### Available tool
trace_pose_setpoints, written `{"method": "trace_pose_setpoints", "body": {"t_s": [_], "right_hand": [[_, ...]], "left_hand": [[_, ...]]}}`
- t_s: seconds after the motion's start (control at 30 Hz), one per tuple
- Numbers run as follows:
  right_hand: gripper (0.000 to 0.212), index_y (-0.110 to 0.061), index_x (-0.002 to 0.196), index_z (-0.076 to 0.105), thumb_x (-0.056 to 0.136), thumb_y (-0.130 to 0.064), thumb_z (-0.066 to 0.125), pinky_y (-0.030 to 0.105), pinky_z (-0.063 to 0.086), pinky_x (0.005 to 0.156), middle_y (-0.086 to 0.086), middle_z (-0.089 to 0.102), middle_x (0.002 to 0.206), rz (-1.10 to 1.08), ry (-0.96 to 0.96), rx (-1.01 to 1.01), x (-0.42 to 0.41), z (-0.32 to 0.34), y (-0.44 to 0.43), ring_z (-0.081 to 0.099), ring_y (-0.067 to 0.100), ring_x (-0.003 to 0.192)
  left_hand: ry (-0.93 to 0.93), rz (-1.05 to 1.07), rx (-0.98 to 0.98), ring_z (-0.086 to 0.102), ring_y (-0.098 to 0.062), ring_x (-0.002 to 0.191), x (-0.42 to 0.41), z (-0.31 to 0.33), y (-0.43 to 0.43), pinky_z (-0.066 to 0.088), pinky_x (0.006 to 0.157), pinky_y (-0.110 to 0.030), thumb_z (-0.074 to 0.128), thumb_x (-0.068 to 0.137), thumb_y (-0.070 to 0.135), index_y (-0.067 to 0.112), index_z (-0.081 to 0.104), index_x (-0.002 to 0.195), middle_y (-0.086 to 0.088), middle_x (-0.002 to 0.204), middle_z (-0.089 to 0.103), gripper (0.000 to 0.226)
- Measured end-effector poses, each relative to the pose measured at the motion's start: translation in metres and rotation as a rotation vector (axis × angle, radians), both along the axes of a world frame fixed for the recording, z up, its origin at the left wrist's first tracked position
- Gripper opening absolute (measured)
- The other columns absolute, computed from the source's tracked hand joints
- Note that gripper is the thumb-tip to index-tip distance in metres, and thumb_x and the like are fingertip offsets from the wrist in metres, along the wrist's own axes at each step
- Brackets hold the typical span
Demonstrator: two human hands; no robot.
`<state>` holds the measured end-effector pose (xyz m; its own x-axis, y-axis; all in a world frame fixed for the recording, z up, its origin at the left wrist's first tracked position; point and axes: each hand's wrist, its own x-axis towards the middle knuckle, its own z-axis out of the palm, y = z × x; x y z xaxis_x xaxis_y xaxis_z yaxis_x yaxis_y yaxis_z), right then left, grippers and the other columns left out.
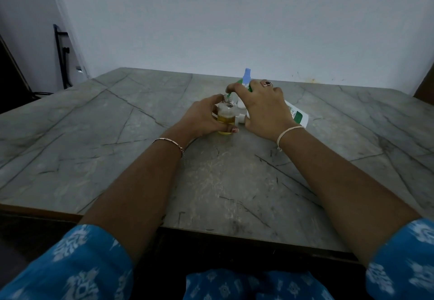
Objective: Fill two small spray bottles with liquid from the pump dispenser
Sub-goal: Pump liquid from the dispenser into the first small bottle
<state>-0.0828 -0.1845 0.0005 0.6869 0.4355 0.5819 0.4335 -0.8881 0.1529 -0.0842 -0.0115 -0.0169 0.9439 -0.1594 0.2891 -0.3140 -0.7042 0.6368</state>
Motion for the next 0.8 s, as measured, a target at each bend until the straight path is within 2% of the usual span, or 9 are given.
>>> {"method": "trace_pose_setpoints", "body": {"t_s": [0.1,0.27,0.37,0.43,0.5,0.63,0.7,0.8], "right_hand": [[0.064,-0.031,0.133,0.037,0.077,-0.017,0.065,0.049,0.043,0.089,0.012,0.056,0.109,0.006,-0.001,0.010,0.0013,0.0003,0.0019,0.052,0.035,0.106],[0.067,-0.032,0.138,0.035,0.079,-0.018,0.065,0.048,0.043,0.090,0.013,0.055,0.111,0.008,0.003,0.002,0.0027,-0.0012,0.0010,0.052,0.034,0.107],[0.075,-0.036,0.145,0.028,0.081,-0.022,0.064,0.048,0.043,0.089,0.014,0.054,0.111,0.012,0.016,-0.022,0.0026,-0.0008,-0.0020,0.052,0.034,0.106],[0.082,-0.039,0.150,0.020,0.082,-0.021,0.063,0.048,0.044,0.087,0.014,0.053,0.109,0.017,0.016,-0.036,0.0015,-0.0008,-0.0040,0.052,0.034,0.103],[0.088,-0.038,0.153,0.014,0.082,-0.020,0.063,0.047,0.045,0.085,0.014,0.053,0.106,0.017,0.020,-0.045,0.0007,-0.0001,-0.0047,0.052,0.033,0.101],[0.078,-0.033,0.146,0.027,0.079,-0.017,0.063,0.046,0.044,0.086,0.008,0.049,0.100,0.041,0.068,-0.010,0.0013,0.0020,-0.0067,0.051,0.033,0.102],[0.075,-0.031,0.142,0.031,0.077,-0.016,0.063,0.045,0.044,0.086,0.005,0.047,0.097,0.064,0.092,0.016,0.0019,0.0028,-0.0073,0.050,0.032,0.100],[0.068,-0.029,0.135,0.036,0.075,-0.018,0.066,0.047,0.046,0.088,0.007,0.055,0.103,0.088,0.111,0.057,0.0030,0.0034,-0.0042,0.052,0.031,0.101]], "left_hand": [[-0.009,-0.016,-0.016,0.065,-0.019,0.103,-0.0019,0.0009,-0.0011,0.050,0.098,-0.037,0.089,0.060,0.038,0.019,0.050,0.136,-0.004,0.122,0.066,0.087],[-0.006,-0.014,-0.007,0.065,-0.018,0.104,-0.0006,0.0005,-0.0003,0.051,0.097,-0.039,0.088,0.060,0.041,0.018,0.049,0.137,-0.004,0.123,0.065,0.090],[-0.016,-0.021,-0.033,0.065,-0.014,0.100,0.0001,-0.0001,0.0005,0.052,0.095,-0.034,0.089,0.061,0.039,0.019,0.053,0.132,-0.001,0.119,0.067,0.082],[-0.014,-0.015,-0.020,0.063,-0.013,0.101,0.0000,0.0002,0.0000,0.050,0.093,-0.027,0.088,0.062,0.039,0.018,0.050,0.135,0.001,0.122,0.064,0.085],[-0.009,0.000,-0.016,0.063,-0.014,0.103,0.0008,-0.0005,0.0001,0.049,0.093,-0.027,0.088,0.061,0.040,0.017,0.048,0.136,-0.001,0.122,0.064,0.089],[-0.003,-0.001,-0.022,0.065,-0.015,0.101,0.0008,-0.0007,0.0007,0.051,0.096,-0.034,0.089,0.059,0.042,0.020,0.051,0.133,-0.002,0.119,0.067,0.085],[0.003,-0.001,-0.020,0.064,-0.015,0.103,-0.0002,0.0001,0.0003,0.050,0.096,-0.032,0.088,0.061,0.041,0.020,0.049,0.135,-0.002,0.122,0.065,0.086],[0.002,-0.004,-0.007,0.062,-0.016,0.104,-0.0026,0.0019,-0.0013,0.046,0.090,-0.026,0.087,0.063,0.038,0.019,0.047,0.137,0.000,0.120,0.063,0.086]]}}
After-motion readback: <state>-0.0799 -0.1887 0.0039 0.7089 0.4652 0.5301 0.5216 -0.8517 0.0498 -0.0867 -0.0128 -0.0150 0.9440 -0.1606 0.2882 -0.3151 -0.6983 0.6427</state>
